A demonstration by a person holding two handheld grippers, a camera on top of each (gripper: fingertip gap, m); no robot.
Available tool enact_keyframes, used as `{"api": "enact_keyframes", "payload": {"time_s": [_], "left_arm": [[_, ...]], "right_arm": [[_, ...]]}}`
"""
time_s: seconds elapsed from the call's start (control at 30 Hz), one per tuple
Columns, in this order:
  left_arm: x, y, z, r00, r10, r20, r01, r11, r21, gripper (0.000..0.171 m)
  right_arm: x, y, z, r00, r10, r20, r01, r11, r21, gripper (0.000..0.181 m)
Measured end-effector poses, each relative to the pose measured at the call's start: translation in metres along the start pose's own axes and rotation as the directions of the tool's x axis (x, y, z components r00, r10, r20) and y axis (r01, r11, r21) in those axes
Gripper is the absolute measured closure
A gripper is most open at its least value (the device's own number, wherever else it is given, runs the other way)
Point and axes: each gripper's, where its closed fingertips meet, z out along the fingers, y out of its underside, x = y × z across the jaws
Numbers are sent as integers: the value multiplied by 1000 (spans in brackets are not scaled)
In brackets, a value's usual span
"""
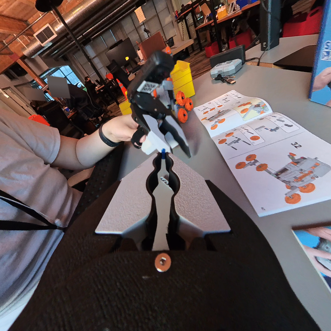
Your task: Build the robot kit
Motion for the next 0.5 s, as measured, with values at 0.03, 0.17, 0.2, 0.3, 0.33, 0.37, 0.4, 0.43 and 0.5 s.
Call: {"api": "enact_keyframes", "payload": {"time_s": [0.03, 0.17, 0.2, 0.3, 0.33, 0.37, 0.4, 0.43, 0.5], "left_arm": [[14, -12, -4, 997, 69, -45, -66, 996, 65, 126], [91, -40, -29, 898, 226, -377, -104, 943, 316, 143], [90, -42, -30, 904, 236, -358, -110, 935, 338, 143], [79, -41, -26, 924, 286, -256, -193, 922, 334, 148], [79, -40, -26, 922, 295, -251, -205, 921, 332, 150], [79, -38, -25, 924, 286, -253, -198, 926, 322, 152], [82, -37, -24, 921, 270, -281, -177, 932, 315, 150], [88, -37, -24, 911, 245, -332, -138, 940, 313, 148], [96, -38, -26, 885, 177, -431, -43, 952, 304, 145]], "right_arm": [[-4, 1, 3, 1000, -5, 16, 5, 1000, -5, 178], [-21, 3, 14, 995, 6, 102, -4, 1000, -14, 178], [-24, 3, 15, 992, 11, 124, -9, 1000, -12, 178], [-31, -1, 16, 986, 26, 163, -29, 999, 16, 178], [-33, -3, 15, 983, 30, 179, -36, 999, 30, 178], [-34, -5, 15, 983, 27, 183, -35, 998, 43, 178], [-33, -6, 15, 984, 20, 179, -28, 998, 47, 178], [-34, -5, 15, 984, 12, 178, -20, 999, 43, 178], [-34, -2, 16, 985, 3, 174, -7, 1000, 24, 178]]}}
